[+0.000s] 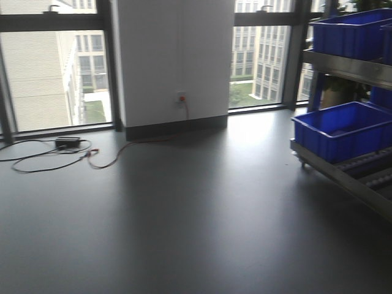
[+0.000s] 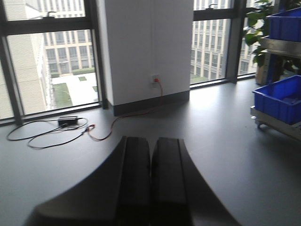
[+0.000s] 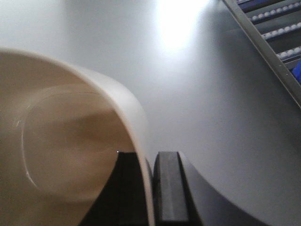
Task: Move white bin to right shelf second layer
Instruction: 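Turn toward the roller rack of blue crates holding the bin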
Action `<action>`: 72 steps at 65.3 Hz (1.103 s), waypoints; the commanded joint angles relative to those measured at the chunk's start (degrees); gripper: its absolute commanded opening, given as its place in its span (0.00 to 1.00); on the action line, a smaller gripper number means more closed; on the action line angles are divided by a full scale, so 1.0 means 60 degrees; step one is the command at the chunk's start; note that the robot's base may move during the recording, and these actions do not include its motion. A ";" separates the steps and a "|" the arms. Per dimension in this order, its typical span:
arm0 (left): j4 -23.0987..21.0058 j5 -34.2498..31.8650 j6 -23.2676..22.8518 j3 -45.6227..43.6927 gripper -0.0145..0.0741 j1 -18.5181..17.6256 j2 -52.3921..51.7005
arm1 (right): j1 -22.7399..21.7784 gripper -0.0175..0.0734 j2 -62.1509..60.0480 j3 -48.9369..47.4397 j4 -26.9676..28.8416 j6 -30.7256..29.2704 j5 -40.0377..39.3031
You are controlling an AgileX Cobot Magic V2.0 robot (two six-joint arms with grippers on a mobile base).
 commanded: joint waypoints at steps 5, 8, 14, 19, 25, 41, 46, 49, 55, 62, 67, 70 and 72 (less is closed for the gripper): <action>-0.0058 -0.0805 -0.0025 0.0351 0.26 -0.0045 -0.0133 | 0.0008 0.25 0.0075 -0.0284 -0.0025 -0.0034 -0.0827; -0.0058 -0.0805 -0.0025 0.0351 0.26 -0.0045 -0.0133 | 0.0008 0.25 0.0075 -0.0284 -0.0025 -0.0034 -0.0827; -0.0058 -0.0805 -0.0025 0.0351 0.26 -0.0045 -0.0133 | 0.0008 0.25 0.0075 -0.0284 -0.0025 -0.0034 -0.0827; -0.0058 -0.0805 -0.0025 0.0351 0.26 -0.0045 -0.0133 | 0.0008 0.25 0.0075 -0.0284 -0.0025 -0.0034 -0.0827; -0.0058 -0.0805 -0.0025 0.0351 0.26 -0.0045 -0.0133 | 0.0008 0.25 0.0075 -0.0284 -0.0025 -0.0034 -0.0827; -0.0058 -0.0805 -0.0025 0.0351 0.26 -0.0045 -0.0133 | 0.0008 0.25 0.0075 -0.0284 -0.0025 -0.0034 -0.0827; -0.0058 -0.0805 -0.0025 0.0351 0.26 -0.0045 -0.0133 | 0.0008 0.25 0.0075 -0.0284 -0.0025 -0.0034 -0.0827; -0.0058 -0.0805 -0.0025 0.0351 0.26 -0.0045 -0.0133 | 0.0008 0.25 0.0075 -0.0284 -0.0025 -0.0034 -0.0827; -0.0058 -0.0805 -0.0025 0.0351 0.26 -0.0045 -0.0133 | 0.0008 0.25 0.0075 -0.0284 -0.0025 -0.0034 -0.0827; -0.0058 -0.0805 -0.0025 0.0351 0.26 -0.0045 -0.0133 | 0.0008 0.25 0.0075 -0.0284 -0.0025 -0.0034 -0.0827; -0.0058 -0.0805 -0.0025 0.0351 0.26 -0.0045 -0.0133 | 0.0008 0.25 0.0075 -0.0284 -0.0025 -0.0034 -0.0827; -0.0058 -0.0805 -0.0025 0.0351 0.26 -0.0045 -0.0133 | 0.0008 0.25 0.0075 -0.0284 -0.0025 -0.0034 -0.0827; -0.0058 -0.0805 -0.0025 0.0351 0.26 -0.0045 -0.0133 | 0.0008 0.25 0.0075 -0.0284 -0.0025 -0.0034 -0.0827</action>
